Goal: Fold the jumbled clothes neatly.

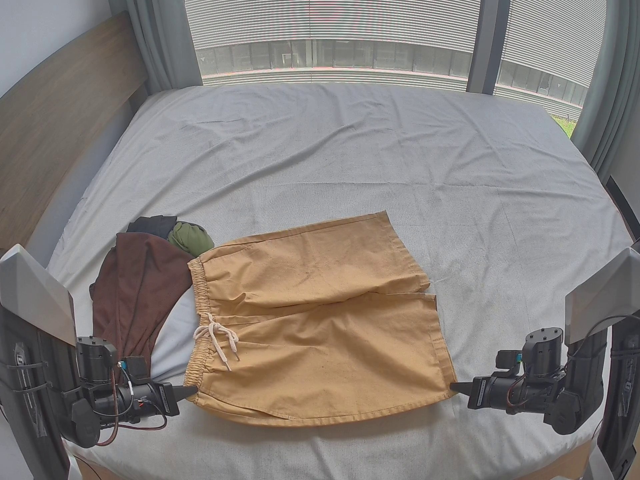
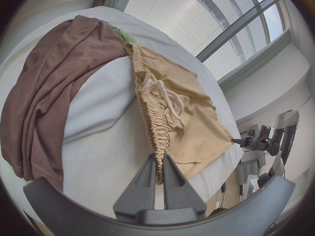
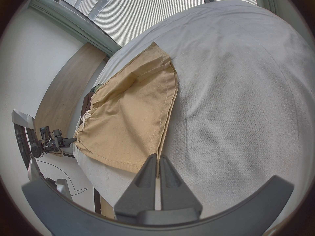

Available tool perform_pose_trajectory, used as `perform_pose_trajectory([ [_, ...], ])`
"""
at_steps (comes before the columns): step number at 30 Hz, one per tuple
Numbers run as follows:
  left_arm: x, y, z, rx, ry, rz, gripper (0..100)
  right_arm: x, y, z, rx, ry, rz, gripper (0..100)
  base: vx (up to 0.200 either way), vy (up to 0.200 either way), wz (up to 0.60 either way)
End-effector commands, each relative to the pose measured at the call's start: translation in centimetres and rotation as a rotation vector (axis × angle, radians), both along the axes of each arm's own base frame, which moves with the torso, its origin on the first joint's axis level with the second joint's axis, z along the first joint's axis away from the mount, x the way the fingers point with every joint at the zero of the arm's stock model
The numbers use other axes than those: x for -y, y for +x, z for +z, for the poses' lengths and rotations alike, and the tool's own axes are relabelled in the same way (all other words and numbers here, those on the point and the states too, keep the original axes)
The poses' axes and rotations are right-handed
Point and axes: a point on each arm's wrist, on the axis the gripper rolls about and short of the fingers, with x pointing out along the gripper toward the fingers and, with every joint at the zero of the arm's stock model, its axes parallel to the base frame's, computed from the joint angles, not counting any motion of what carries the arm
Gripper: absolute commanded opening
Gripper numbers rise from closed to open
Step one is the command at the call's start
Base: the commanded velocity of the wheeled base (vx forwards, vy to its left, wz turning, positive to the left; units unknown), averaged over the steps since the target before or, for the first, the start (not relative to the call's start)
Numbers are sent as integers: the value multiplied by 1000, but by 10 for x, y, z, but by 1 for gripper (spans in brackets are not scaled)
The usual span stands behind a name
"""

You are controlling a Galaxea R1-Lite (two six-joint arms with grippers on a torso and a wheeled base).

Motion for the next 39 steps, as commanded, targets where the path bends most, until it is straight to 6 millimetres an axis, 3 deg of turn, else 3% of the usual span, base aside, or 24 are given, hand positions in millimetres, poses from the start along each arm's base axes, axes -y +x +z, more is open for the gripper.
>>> perform_pose_trajectory([
  [1, 0, -4, 7, 23, -18, -24, 0, 0, 1, 8, 32, 11, -1, 0, 0, 0, 0],
  [11, -2, 7, 39, 202, -39, -41, 0, -5, 17, 45, 219, 82, 6, 0, 0, 0, 0],
  [20, 1, 24, 47, 265, -69, -47, 0, -10, 48, 62, 339, 138, -22, 0, 0, 0, 0],
  [39, 4, 63, 60, 302, -192, 140, 0, -15, 110, 97, 464, 215, -71, 0, 0, 0, 0],
])
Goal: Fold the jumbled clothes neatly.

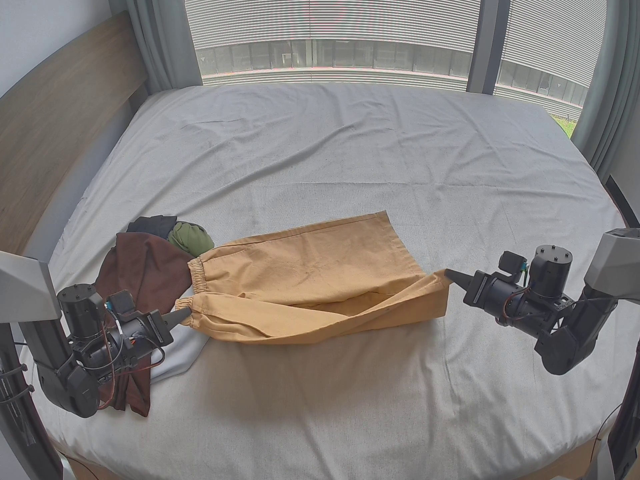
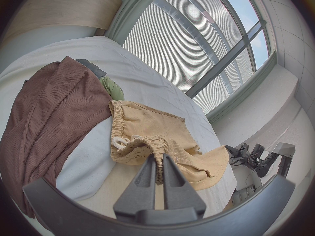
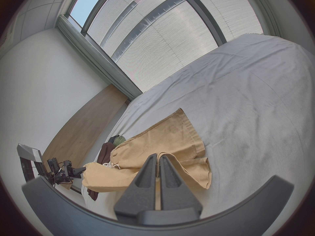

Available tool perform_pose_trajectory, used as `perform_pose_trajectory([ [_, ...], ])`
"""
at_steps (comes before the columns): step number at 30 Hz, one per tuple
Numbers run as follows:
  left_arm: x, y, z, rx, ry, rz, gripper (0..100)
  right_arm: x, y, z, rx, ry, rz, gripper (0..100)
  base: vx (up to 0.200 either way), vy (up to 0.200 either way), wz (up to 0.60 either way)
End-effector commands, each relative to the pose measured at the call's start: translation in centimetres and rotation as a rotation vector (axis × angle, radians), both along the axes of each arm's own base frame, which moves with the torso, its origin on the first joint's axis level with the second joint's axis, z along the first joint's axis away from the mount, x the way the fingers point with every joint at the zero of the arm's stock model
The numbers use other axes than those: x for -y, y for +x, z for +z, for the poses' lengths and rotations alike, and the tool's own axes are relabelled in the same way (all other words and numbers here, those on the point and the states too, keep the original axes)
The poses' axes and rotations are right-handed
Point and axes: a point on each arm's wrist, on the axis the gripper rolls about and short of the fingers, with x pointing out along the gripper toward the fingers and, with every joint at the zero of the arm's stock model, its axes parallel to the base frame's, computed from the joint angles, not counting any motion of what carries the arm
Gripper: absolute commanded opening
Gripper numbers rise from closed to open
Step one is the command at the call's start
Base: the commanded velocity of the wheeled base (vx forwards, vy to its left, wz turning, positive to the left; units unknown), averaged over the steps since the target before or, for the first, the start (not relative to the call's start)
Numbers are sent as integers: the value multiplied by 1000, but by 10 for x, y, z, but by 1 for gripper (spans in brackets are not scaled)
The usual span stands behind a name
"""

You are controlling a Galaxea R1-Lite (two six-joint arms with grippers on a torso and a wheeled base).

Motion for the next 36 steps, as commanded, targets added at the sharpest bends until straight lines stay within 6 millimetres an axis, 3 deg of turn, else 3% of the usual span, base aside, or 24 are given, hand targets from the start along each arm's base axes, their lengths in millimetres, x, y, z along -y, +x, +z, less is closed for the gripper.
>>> perform_pose_trajectory([
  [1, 1, 6, 1, 12, -14, 9, 0, -1, 16, 12, 39, 9, -8, 0, 0, 0, 0],
  [12, 0, 13, 2, 28, -9, 43, 0, -2, 40, 42, 64, 15, -18, 0, 0, 0, 0],
  [36, 0, 30, 9, 64, -59, 116, 0, -11, 83, 84, 90, 20, -17, 0, 0, 0, 0],
])
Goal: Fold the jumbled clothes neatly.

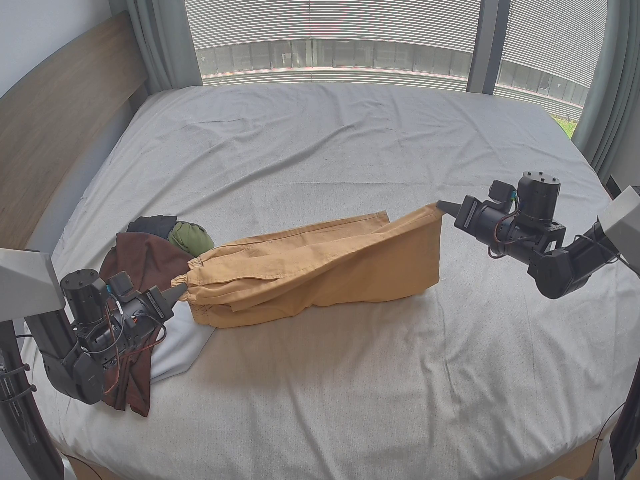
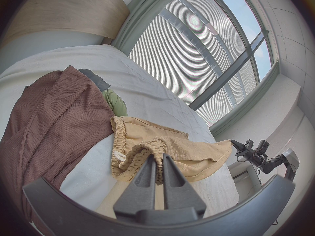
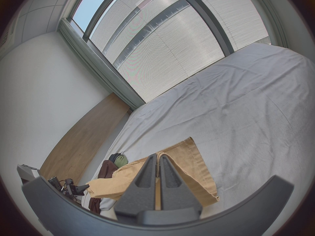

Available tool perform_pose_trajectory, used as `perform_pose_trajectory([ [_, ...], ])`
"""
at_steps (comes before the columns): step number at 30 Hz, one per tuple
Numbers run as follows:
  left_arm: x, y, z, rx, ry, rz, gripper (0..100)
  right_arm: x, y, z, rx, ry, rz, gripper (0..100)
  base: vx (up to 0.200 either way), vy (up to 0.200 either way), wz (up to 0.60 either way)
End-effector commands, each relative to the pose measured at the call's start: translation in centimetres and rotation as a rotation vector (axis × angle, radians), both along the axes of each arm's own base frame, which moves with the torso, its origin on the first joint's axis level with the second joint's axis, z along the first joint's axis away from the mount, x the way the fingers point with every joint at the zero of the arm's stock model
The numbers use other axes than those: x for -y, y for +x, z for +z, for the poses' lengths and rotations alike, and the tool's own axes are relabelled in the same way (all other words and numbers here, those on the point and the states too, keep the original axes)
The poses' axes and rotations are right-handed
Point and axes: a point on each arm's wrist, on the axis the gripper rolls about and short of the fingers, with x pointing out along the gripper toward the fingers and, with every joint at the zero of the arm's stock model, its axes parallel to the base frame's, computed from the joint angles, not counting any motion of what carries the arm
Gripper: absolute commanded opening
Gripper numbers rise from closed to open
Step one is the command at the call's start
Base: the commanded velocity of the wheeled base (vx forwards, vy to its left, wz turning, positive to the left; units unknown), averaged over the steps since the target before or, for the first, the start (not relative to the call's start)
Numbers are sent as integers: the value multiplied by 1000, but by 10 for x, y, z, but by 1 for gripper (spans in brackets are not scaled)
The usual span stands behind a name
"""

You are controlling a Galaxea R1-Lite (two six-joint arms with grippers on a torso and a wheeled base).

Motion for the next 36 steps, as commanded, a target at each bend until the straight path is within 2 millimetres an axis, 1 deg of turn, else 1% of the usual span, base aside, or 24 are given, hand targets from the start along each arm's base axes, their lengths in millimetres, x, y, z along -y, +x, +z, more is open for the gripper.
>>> perform_pose_trajectory([
  [1, 0, 5, -1, 5, -7, 18, 0, -3, 10, 8, 23, 6, 1, 0, 0, 0, 0],
  [7, 1, 10, -1, 12, -7, 43, 0, -7, 22, 11, 15, 4, 4, 0, 0, 0, 0],
  [12, 1, 14, -3, 10, -14, 46, 0, -9, 30, 7, 9, 1, 3, 0, 0, 0, 0],
  [14, 0, 15, -4, 10, -14, 47, 0, -10, 35, 1, -3, -1, 3, 0, 0, 0, 0],
  [19, 0, 17, -7, 8, -9, 68, 0, -11, 42, -3, -10, -1, 3, 0, 0, 0, 0],
  [27, 3, 26, -8, 22, -9, 88, 0, -15, 54, -2, -15, -2, 6, 0, 0, 0, 0],
  [30, 3, 29, -9, 26, -9, 91, 0, -16, 62, -9, -19, -3, 3, 0, 0, 0, 0],
  [32, 3, 31, -12, 20, -8, 96, 0, -17, 64, -12, -21, -4, 4, 0, 0, 0, 0],
  [35, 3, 35, -12, 30, -5, 122, 0, -18, 68, -16, -22, -4, 4, 0, 0, 0, 0],
  [36, 2, 39, -15, 32, -4, 139, 0, -20, 70, -23, -32, -6, 4, 0, 0, 0, 0],
])
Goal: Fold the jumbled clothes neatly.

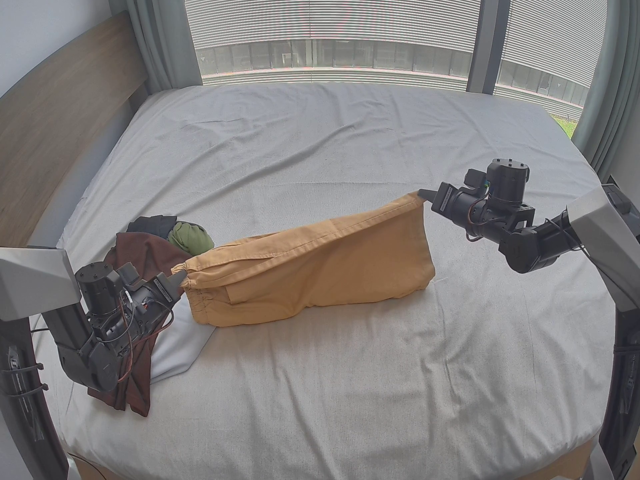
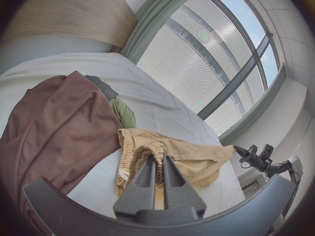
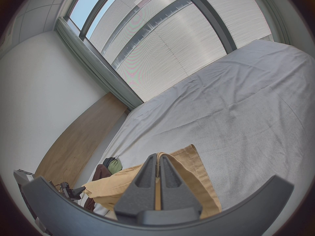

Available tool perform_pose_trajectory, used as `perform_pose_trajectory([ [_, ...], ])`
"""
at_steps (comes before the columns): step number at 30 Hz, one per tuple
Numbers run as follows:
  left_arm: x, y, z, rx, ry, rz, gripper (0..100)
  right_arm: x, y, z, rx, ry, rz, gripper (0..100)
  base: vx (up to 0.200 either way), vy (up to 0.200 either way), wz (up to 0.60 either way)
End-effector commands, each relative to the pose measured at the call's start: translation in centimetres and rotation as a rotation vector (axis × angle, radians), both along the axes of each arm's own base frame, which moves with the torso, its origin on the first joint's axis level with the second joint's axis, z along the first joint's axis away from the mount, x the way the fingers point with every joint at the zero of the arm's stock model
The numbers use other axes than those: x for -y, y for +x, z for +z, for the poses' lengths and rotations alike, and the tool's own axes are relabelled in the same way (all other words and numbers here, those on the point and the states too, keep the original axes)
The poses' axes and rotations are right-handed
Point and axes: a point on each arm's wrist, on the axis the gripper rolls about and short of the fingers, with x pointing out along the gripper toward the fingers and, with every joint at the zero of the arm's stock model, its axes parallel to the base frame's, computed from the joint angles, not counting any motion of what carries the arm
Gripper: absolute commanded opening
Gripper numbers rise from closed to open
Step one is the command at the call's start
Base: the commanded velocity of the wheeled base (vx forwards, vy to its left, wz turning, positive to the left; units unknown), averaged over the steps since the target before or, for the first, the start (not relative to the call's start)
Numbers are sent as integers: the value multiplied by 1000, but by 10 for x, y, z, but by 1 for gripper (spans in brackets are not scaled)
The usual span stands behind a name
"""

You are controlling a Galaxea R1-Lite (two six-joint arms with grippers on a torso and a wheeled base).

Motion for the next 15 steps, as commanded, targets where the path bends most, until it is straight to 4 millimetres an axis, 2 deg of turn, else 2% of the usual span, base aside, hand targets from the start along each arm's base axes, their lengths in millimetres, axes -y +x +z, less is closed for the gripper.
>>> perform_pose_trajectory([
  [1, 0, 11, -8, 2, 1, 19, 0, -3, 9, -21, -32, -9, 0, 0, 0, 0, 0],
  [8, 0, 23, -16, 6, 1, 26, 0, -9, 22, -45, -45, -12, 6, 0, 0, 0, 0],
  [15, -1, 32, -22, 15, -1, 33, 0, -11, 31, -48, -27, -8, 3, 0, 0, 0, 0],
])
